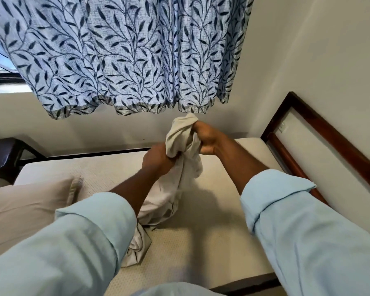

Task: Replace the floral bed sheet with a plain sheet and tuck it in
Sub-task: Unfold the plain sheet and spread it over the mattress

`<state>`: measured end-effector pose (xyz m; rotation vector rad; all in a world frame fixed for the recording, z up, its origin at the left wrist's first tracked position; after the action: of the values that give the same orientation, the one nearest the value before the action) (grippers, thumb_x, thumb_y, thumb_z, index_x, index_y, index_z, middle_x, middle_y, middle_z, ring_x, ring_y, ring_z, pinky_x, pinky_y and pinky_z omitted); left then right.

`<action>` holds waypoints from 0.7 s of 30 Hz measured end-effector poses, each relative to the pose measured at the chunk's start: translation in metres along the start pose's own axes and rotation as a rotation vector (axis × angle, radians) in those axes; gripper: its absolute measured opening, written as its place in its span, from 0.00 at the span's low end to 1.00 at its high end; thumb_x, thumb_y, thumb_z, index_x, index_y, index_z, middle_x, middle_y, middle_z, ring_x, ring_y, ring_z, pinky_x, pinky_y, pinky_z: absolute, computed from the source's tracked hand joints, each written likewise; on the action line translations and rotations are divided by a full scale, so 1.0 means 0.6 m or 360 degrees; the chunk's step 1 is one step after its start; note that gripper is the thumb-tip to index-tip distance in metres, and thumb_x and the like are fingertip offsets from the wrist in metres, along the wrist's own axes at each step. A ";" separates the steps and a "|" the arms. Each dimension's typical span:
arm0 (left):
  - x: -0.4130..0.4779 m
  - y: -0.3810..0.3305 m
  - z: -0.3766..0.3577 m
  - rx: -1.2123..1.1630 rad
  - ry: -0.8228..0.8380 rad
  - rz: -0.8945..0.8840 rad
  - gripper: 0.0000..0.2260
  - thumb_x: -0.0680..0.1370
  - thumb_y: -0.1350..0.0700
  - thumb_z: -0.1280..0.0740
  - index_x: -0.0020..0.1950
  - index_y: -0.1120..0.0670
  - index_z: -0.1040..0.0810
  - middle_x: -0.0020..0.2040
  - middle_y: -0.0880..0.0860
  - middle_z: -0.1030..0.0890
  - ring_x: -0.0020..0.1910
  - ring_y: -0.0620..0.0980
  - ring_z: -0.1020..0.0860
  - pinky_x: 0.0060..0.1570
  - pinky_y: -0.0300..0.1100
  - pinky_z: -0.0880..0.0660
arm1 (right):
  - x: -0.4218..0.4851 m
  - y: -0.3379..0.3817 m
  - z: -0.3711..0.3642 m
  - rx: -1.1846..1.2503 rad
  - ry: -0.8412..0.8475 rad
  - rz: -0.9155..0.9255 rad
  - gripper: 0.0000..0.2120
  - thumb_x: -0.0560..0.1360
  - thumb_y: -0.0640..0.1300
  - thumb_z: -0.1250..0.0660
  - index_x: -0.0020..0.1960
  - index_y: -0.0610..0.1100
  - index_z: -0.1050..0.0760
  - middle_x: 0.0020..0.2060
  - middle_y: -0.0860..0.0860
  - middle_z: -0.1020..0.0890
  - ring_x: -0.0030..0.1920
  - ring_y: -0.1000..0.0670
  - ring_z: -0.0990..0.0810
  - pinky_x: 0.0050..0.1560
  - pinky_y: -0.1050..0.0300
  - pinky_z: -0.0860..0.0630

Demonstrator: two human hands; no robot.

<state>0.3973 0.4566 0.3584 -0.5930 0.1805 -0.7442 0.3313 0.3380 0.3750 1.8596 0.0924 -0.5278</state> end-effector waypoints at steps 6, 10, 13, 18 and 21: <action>0.017 0.020 0.000 -0.0376 0.0259 0.0110 0.22 0.72 0.48 0.41 0.57 0.59 0.18 0.57 0.60 0.17 0.59 0.61 0.20 0.54 0.51 0.24 | -0.016 0.013 0.064 -0.0651 -0.0131 0.0341 0.18 0.73 0.39 0.28 0.63 0.41 0.21 0.54 0.45 0.15 0.53 0.46 0.17 0.53 0.50 0.18; 0.022 0.041 -0.011 -0.0972 0.0384 0.0133 0.18 0.76 0.51 0.40 0.62 0.53 0.19 0.60 0.55 0.17 0.58 0.51 0.21 0.55 0.54 0.21 | -0.040 -0.055 0.117 -0.1184 -0.0201 0.0148 0.37 0.67 0.39 0.19 0.73 0.46 0.30 0.56 0.52 0.21 0.55 0.50 0.20 0.49 0.59 0.23; 0.010 0.001 -0.003 -0.1081 0.0501 0.0173 0.16 0.76 0.53 0.41 0.58 0.56 0.20 0.52 0.56 0.17 0.49 0.49 0.20 0.45 0.44 0.22 | -0.049 -0.128 0.125 -0.1122 -0.0127 -0.0106 0.44 0.68 0.46 0.18 0.78 0.50 0.38 0.64 0.51 0.24 0.62 0.47 0.24 0.47 0.58 0.25; 0.014 -0.002 0.020 -0.1427 0.0309 0.0464 0.14 0.86 0.52 0.46 0.51 0.50 0.21 0.40 0.45 0.15 0.46 0.48 0.20 0.48 0.46 0.23 | -0.046 -0.204 0.093 -0.0348 0.0007 -0.0182 0.36 0.74 0.59 0.26 0.77 0.56 0.37 0.71 0.49 0.26 0.66 0.43 0.25 0.60 0.45 0.25; 0.024 0.026 0.041 -0.1688 0.0128 0.0614 0.18 0.85 0.47 0.45 0.62 0.54 0.21 0.55 0.54 0.15 0.56 0.55 0.19 0.60 0.56 0.23 | -0.039 -0.233 0.095 -0.0041 -0.0031 -0.0185 0.36 0.73 0.58 0.25 0.77 0.59 0.37 0.71 0.47 0.26 0.67 0.41 0.25 0.68 0.37 0.28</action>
<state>0.4259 0.4668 0.3702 -1.4805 0.7649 -0.2428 0.2485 0.3398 0.2469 1.8313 0.1942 -0.6224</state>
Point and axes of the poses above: each hand's wrist, its own x-axis towards the middle knuckle, its own z-axis out of the back of the hand, y = z × x, the point moved 9 cm from there along x, towards the middle knuckle
